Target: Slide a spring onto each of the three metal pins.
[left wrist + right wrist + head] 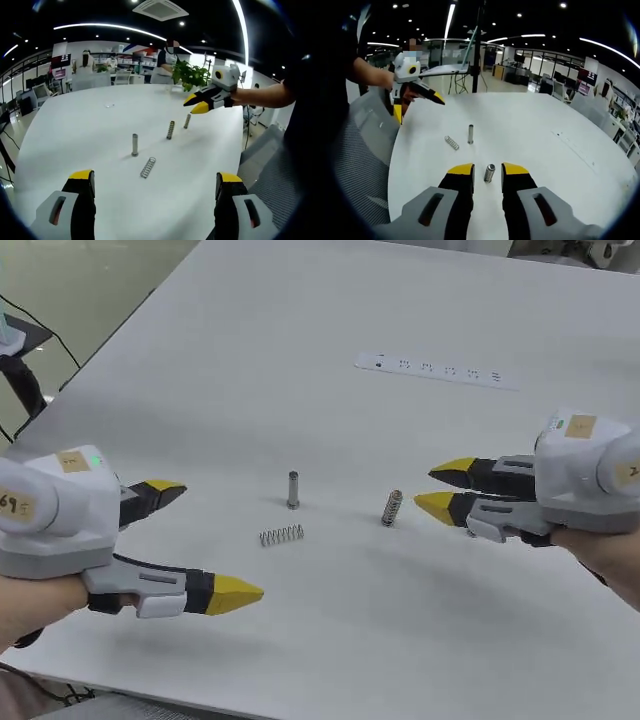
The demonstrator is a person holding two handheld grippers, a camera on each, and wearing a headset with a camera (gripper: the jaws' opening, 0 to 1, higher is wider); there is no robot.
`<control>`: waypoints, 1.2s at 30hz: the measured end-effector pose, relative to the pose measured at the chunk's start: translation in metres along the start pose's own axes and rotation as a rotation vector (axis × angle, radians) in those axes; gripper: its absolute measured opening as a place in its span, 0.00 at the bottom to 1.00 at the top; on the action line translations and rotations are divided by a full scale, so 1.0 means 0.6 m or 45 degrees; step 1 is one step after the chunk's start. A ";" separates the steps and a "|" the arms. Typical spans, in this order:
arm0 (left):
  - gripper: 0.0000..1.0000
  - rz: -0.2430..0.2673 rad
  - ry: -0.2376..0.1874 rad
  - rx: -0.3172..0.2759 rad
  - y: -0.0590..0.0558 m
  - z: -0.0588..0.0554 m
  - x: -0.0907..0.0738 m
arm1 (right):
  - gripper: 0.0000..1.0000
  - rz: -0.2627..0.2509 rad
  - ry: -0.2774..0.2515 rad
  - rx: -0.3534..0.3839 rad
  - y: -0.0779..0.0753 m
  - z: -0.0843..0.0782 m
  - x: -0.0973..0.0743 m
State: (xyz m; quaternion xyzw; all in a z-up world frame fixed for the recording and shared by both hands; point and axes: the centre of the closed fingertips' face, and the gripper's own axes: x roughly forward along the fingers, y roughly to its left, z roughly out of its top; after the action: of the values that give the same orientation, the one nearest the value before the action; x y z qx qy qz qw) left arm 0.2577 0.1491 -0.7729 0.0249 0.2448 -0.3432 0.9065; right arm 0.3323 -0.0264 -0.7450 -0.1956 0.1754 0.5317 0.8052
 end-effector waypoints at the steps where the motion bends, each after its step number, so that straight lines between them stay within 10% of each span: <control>1: 0.98 0.000 0.000 0.001 0.000 0.000 0.000 | 0.20 0.002 0.000 0.001 0.001 -0.001 -0.002; 36: 0.98 -0.011 -0.017 -0.014 -0.006 -0.002 -0.004 | 0.18 0.106 0.161 0.045 0.078 -0.103 -0.004</control>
State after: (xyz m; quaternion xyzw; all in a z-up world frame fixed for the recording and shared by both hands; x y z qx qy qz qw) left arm 0.2535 0.1483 -0.7727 0.0166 0.2407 -0.3458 0.9067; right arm 0.2833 -0.0426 -0.8032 -0.2069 0.2433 0.5481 0.7730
